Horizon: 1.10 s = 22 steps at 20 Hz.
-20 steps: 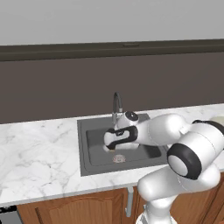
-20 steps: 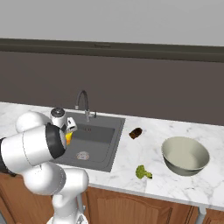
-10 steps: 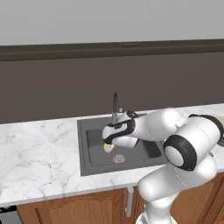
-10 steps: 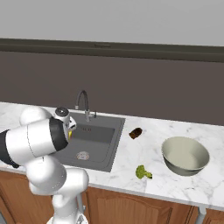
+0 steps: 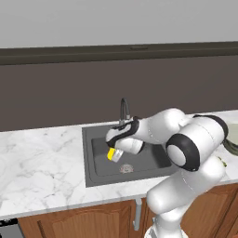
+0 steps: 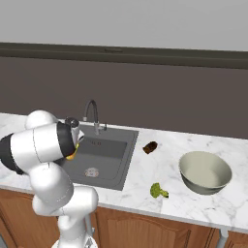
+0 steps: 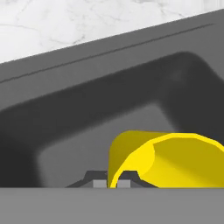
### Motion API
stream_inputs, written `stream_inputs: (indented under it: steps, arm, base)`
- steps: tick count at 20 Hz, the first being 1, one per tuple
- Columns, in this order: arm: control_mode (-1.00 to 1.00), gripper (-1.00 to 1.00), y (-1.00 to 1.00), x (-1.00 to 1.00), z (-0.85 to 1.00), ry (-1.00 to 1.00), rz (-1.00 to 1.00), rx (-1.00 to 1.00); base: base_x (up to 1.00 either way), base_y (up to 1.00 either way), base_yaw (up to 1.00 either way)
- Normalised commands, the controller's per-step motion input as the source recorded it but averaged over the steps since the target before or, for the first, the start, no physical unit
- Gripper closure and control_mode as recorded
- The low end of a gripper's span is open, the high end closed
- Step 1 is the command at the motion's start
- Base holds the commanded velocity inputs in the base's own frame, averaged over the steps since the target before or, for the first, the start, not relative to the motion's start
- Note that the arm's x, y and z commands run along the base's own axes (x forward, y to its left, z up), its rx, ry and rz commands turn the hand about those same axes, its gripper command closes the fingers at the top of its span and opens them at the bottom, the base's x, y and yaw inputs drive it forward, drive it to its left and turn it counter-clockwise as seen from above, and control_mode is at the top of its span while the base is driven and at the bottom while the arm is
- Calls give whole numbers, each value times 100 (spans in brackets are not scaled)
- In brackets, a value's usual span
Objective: Remove the broccoli and sweet potato from the sink. Then move the bowl and cup from the counter to the sink for washing.
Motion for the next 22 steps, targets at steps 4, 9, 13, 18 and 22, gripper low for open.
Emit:
stream_inputs:
  steps: [4,9,13,18,22]
  arm:
    - [-100,100,0,10,0,0,9,-9]
    - [-100,100,0,14,0,0,9,-13]
    - [-100,100,5,7,-2,0,9,-14]
    - [-100,100,5,14,-1,0,8,-8]
    - [-100,100,2,8,-7,0,12,-4]
  base:
    - [0,0,0]
    - [0,0,0]
    - [0,0,0]
    - [0,0,0]
    - [0,0,0]
